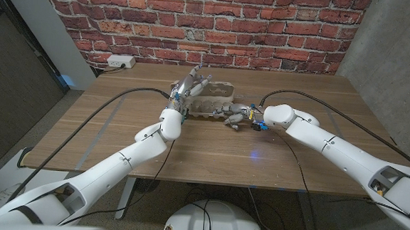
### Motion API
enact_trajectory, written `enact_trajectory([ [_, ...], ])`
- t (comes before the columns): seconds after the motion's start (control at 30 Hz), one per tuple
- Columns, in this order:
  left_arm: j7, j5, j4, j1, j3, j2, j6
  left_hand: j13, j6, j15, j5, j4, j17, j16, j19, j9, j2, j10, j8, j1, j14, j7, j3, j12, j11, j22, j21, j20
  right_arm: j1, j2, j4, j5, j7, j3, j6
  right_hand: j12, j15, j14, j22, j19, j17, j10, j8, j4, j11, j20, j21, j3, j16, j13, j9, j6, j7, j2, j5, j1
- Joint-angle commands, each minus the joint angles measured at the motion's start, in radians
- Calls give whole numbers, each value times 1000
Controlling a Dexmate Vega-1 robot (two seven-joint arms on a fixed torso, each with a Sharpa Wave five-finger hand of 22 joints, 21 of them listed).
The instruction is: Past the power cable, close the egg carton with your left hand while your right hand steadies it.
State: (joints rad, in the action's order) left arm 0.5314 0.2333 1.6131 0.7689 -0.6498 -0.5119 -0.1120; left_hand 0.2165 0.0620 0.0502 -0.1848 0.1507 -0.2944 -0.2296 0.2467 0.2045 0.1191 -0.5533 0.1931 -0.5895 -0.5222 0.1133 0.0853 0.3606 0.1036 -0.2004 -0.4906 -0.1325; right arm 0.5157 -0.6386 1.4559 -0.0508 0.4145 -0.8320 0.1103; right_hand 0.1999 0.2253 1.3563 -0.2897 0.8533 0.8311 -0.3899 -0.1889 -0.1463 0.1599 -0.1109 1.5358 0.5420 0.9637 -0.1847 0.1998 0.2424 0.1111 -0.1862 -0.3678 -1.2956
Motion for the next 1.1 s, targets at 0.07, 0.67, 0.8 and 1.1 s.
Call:
enact_trajectory([
  [0.07, -19, -25, 55, 33, 18, -1, 20, 7, -16, 39, -4, -8, 2, -9, 19, -1, 3, -14, 3, -5, -18, 2, 3, -4, -3, 1, -3, 1, 11, -5, 11, 1, -9, 4, -1, -1, 4, 3, 1, -1, 1, -1, 2, 1, 8, -106, 5, -6, -3, -5, 0, -4, 2, 3, 0, -3],
  [0.67, 20, 4, 114, 78, 28, 4, -22, 29, -10, 58, -8, -37, 19, -46, 361, -2, 6, -36, 20, -6, -120, -10, 28, -31, -5, -17, -153, 74, 20, -13, 23, 0, -12, 9, -6, -1, 4, -4, 5, -10, 1, 4, 1, 5, 8, -106, 6, -22, -13, -5, 0, -9, 3, 1, 5, 5],
  [0.8, 24, 6, 111, 80, 29, 6, -21, 33, -7, 62, -8, -43, 20, -44, 444, -2, 1, -41, 20, -6, -120, -11, 30, -36, -6, -32, -203, 103, 21, -14, 22, -1, -12, 10, -8, -1, 4, -5, 5, -10, -2, 5, 1, 5, 12, -106, 7, -25, -16, -5, 0, -10, 4, 0, 6, 6],
  [1.1, 31, 11, 125, 92, 33, 10, -46, 43, 16, 94, -8, -54, 19, -77, 588, -2, -5, -75, 24, -5, -228, -16, 39, -41, -5, -107, -341, 202, 22, -14, 26, 3, -17, 11, -6, 0, 4, -5, 9, -14, -3, 4, 0, 5, 12, -106, 6, -32, -22, -5, 0, -12, 6, -2, 9, 5],
])
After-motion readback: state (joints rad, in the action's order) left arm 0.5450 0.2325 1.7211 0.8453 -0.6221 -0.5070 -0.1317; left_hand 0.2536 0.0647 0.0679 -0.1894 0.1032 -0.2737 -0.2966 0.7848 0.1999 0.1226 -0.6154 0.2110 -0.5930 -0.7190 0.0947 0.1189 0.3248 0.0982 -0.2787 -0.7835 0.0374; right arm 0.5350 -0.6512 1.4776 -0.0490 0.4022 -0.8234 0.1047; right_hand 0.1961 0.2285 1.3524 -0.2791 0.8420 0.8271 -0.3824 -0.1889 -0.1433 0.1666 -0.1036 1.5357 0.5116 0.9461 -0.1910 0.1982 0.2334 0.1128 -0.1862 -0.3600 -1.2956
